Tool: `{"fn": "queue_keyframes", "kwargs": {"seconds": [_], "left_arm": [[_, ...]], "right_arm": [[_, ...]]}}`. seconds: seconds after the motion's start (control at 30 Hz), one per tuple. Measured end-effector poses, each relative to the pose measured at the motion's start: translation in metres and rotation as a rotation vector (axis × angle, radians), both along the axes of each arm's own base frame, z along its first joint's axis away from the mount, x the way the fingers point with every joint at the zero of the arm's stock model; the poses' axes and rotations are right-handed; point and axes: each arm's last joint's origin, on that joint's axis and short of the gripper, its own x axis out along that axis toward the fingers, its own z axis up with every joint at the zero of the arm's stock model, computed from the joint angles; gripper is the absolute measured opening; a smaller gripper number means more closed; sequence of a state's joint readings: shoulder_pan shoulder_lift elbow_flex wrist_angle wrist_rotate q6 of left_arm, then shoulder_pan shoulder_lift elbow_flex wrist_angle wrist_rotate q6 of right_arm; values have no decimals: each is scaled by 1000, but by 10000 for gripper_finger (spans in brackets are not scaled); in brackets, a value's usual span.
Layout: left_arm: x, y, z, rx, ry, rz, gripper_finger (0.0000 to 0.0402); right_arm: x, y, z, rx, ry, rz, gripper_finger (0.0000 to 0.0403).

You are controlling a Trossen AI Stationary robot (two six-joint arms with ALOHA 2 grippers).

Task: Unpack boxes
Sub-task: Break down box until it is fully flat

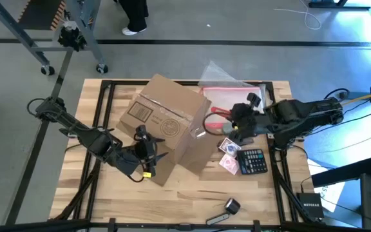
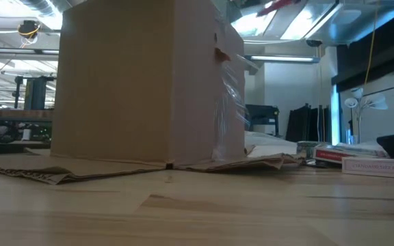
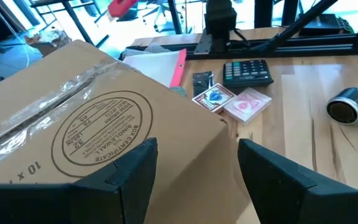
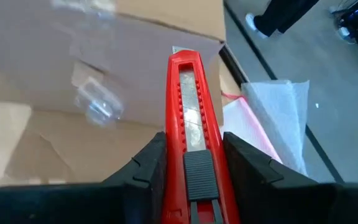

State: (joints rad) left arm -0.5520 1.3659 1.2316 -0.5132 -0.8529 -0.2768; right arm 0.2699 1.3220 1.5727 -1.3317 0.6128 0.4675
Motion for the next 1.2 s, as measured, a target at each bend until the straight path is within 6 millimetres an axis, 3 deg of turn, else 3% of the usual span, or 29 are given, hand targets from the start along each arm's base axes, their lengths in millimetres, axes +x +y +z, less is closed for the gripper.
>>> {"fn": "queue_keyframes", "kwargs": {"seconds": [0.17, 0.33, 0.5, 0.8, 1.2], "left_arm": [[2, 3, 0, -3, -2, 13, 219], [2, 3, 0, -8, -4, 15, 219], [2, 3, 1, -13, -10, 16, 219], [5, 6, 1, -24, -32, 29, 219], [10, 12, -11, -39, -9, 28, 219]], "right_arm": [[-5, -7, -20, 33, -25, 13, 128], [-14, -7, -41, 144, -201, 20, 128], [-12, -3, -66, 224, -307, 60, 128], [-3, -1, -63, 209, -393, 71, 128], [2, -8, -65, 173, -379, 37, 128]]}}
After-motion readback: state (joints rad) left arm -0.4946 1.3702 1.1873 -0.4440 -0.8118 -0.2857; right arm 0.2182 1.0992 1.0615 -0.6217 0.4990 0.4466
